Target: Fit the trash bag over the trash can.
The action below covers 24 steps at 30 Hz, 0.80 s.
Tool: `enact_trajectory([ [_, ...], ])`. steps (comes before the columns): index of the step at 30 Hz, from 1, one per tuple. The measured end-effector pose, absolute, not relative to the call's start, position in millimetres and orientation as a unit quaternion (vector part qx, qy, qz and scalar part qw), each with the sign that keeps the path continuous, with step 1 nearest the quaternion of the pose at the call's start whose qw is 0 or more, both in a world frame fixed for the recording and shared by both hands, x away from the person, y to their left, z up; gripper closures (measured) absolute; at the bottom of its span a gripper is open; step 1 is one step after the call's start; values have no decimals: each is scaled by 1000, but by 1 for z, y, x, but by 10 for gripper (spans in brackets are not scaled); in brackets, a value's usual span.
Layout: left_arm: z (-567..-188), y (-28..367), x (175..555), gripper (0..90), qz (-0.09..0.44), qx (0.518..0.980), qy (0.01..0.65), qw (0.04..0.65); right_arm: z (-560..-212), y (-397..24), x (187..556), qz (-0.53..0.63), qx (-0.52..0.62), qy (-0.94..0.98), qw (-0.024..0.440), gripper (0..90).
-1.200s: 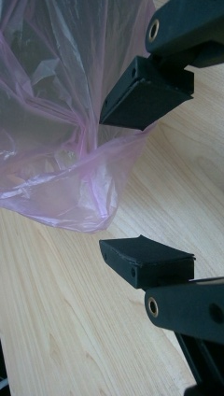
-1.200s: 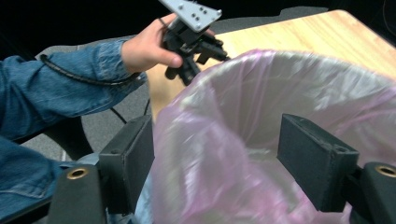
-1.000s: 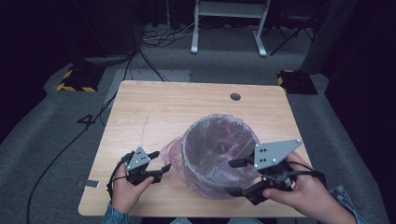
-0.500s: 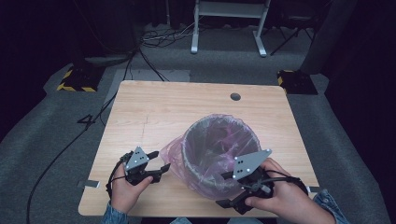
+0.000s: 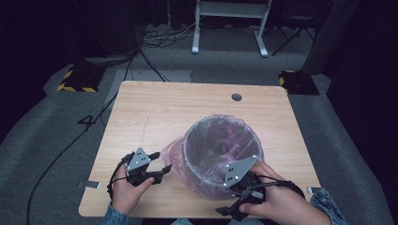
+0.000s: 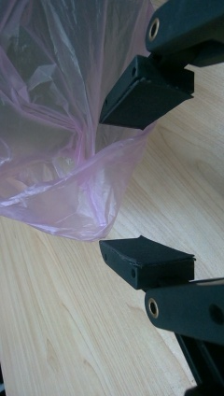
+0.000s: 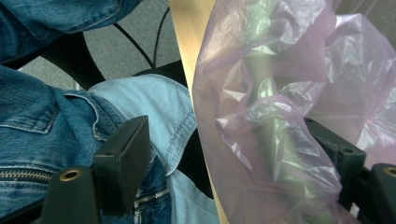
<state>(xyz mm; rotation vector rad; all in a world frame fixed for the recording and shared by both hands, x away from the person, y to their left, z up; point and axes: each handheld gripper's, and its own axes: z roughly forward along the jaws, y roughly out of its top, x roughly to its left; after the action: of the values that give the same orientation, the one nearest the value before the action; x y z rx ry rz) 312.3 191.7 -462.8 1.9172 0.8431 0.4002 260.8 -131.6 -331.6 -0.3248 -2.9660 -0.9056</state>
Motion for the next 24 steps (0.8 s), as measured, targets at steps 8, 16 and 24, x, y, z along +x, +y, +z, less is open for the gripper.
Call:
enact_trajectory([
  [8, -463, 193, 312, 339, 164, 786, 348, 484, -313, -143, 261, -347, -110, -931, -14, 254],
  [16, -463, 192, 312, 339, 163, 786, 348, 485, -278, -158, 246, -395, -99, -912, -48, 256],
  [24, -463, 191, 312, 339, 163, 787, 347, 484, -292, -140, 243, -377, -79, -923, -18, 251],
])
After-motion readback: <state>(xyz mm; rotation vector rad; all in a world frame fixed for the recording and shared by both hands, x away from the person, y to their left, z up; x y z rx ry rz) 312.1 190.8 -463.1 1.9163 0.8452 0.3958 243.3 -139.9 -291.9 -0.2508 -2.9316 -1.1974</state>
